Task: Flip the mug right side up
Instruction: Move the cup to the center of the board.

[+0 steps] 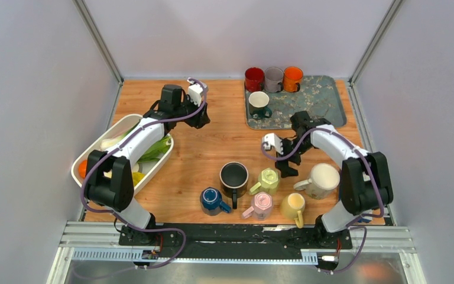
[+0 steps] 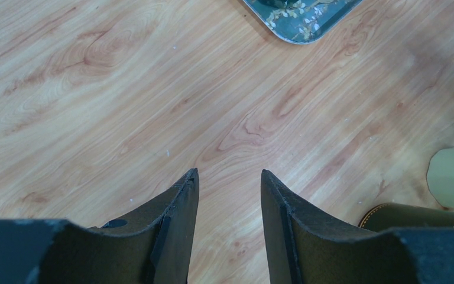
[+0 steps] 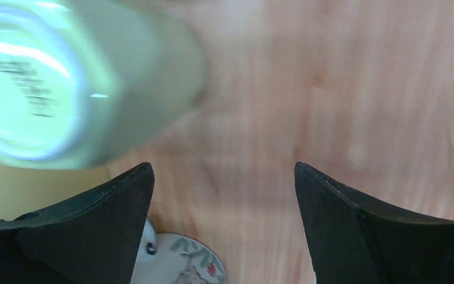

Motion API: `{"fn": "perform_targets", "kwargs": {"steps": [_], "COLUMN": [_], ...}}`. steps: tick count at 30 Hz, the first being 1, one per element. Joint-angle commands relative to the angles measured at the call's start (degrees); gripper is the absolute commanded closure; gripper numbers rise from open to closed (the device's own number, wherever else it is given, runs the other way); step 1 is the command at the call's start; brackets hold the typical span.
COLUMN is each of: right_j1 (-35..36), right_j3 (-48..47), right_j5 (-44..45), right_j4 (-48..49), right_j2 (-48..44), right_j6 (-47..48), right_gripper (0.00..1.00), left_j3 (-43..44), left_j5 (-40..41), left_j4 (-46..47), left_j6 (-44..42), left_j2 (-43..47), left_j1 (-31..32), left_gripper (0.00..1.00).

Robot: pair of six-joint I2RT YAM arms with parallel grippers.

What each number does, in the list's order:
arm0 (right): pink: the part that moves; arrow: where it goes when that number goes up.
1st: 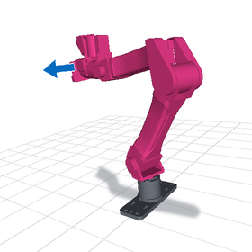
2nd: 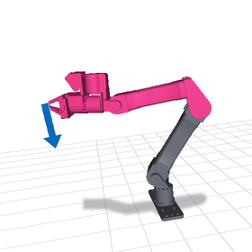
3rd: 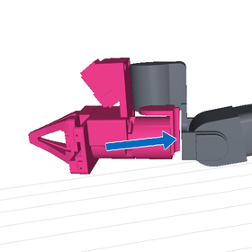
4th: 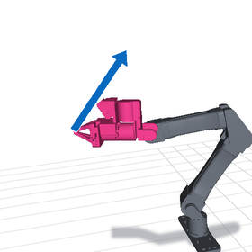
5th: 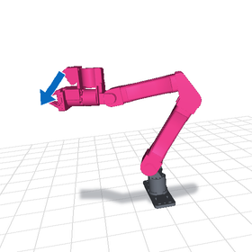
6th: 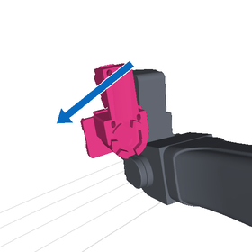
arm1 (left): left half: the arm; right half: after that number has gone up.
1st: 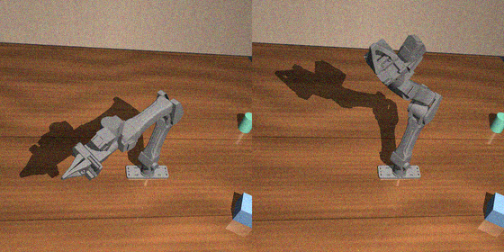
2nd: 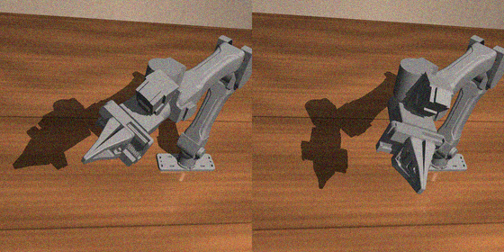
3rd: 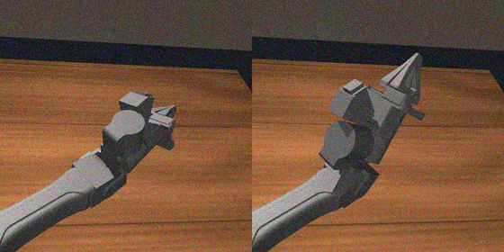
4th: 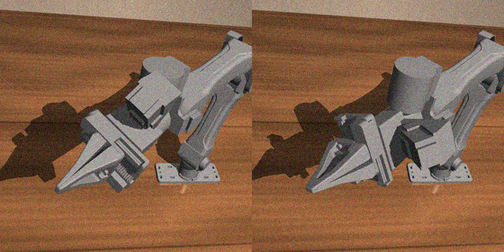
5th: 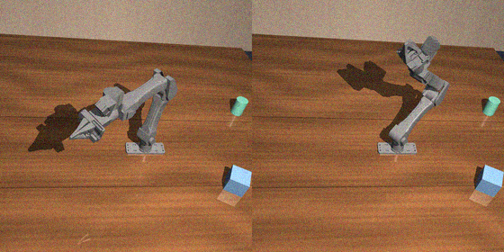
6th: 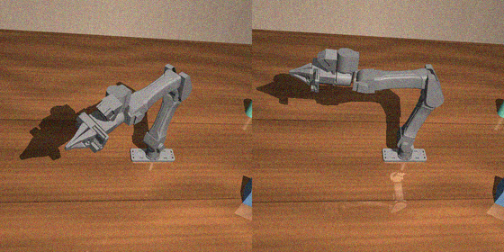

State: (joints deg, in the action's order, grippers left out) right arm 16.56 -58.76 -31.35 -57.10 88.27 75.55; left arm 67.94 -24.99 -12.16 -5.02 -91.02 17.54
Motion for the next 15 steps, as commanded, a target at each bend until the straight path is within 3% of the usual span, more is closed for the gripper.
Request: {"fn": "perform_targets", "kwargs": {"steps": [1, 3, 5, 11, 15], "right_j1": [-6.3, -7.6, -7.5, -5.4, -2.4], "right_j3": [-9.8, -14.3, -15.4, -2.4, 0.9], "right_j5": [-3.8, -4.4, -4.0, -1.1, -2.3], "right_j4": [4.6, 3.9, 0.4, -5.3, -6.9], "right_j2": [5.9, 9.0, 8.8, -4.9, -10.2], "right_j6": [-11.5, -14.7, -9.5, 12.9, 14.1], "right_gripper": [0.10, 0.12, 0.12, 0.07, 0.05], "left_j3": [-0.2, -0.1, 0.0, -0.2, -0.1], "left_j5": [-1.0, -1.1, -1.4, -1.6, -1.8], "left_j4": [0.2, 0.1, -0.1, -0.3, 0.1], "left_j6": [-1.1, -0.9, -0.9, -1.1, -0.8], "left_j2": [2.1, 2.0, 2.0, 1.7, 1.2], "left_j1": [0.1, 0.1, 0.1, 0.2, 0.2], "left_gripper": [0.50, 0.50, 0.50, 0.50, 0.50]}}
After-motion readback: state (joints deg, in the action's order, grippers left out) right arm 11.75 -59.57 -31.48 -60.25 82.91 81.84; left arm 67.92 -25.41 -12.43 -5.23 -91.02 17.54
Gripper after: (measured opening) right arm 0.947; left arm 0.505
